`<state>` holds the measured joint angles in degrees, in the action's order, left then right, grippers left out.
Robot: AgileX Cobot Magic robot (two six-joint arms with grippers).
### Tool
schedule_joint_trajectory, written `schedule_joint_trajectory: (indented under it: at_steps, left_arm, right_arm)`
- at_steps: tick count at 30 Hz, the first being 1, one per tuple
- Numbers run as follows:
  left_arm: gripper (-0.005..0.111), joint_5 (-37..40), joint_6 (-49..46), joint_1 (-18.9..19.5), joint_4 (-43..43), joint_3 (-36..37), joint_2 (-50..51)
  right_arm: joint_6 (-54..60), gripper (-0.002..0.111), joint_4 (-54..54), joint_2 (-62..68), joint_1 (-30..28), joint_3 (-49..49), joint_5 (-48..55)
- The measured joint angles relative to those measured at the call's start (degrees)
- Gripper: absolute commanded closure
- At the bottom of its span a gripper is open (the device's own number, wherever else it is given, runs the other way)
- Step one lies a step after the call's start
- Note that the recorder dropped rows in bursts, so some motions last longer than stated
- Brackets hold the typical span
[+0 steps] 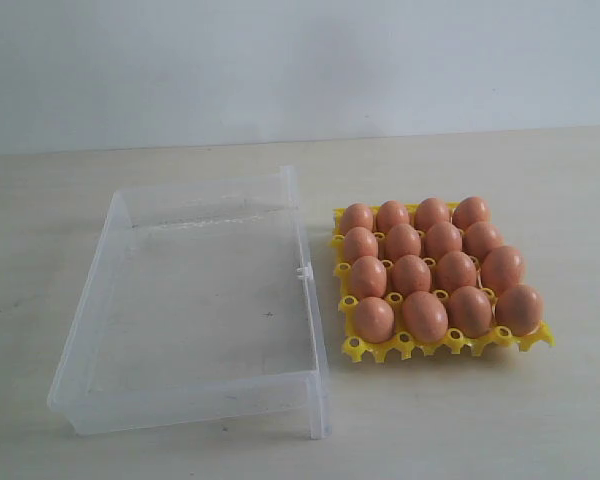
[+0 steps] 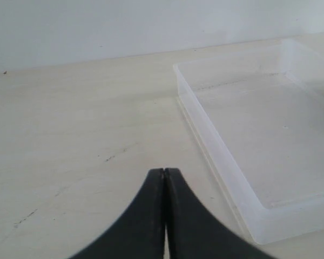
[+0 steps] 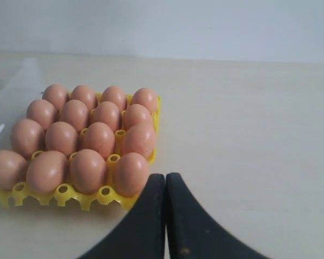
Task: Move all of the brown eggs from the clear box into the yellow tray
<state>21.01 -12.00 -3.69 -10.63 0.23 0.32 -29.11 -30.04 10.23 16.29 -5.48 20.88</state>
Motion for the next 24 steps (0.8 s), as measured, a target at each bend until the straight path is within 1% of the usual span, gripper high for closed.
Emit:
schedule_joint_trajectory:
  at_steps: [2,5,24]
  left_arm:
    - [0.107,0.0,0.0,0.0,0.0,0.0,0.0]
    - [0.107,0.0,0.0,0.0,0.0,0.0,0.0]
    - [0.107,0.0,0.0,0.0,0.0,0.0,0.0]
  right_arm:
    - [0.0,0.108,0.82,-5.55,-1.21,2.48,0.01]
    - [0.0,0.108,1.29,-9.34,-2.65,4.81,0.09]
    - [-0.11,0.108,1.59,-9.9,-2.78,5.24,-0.51]
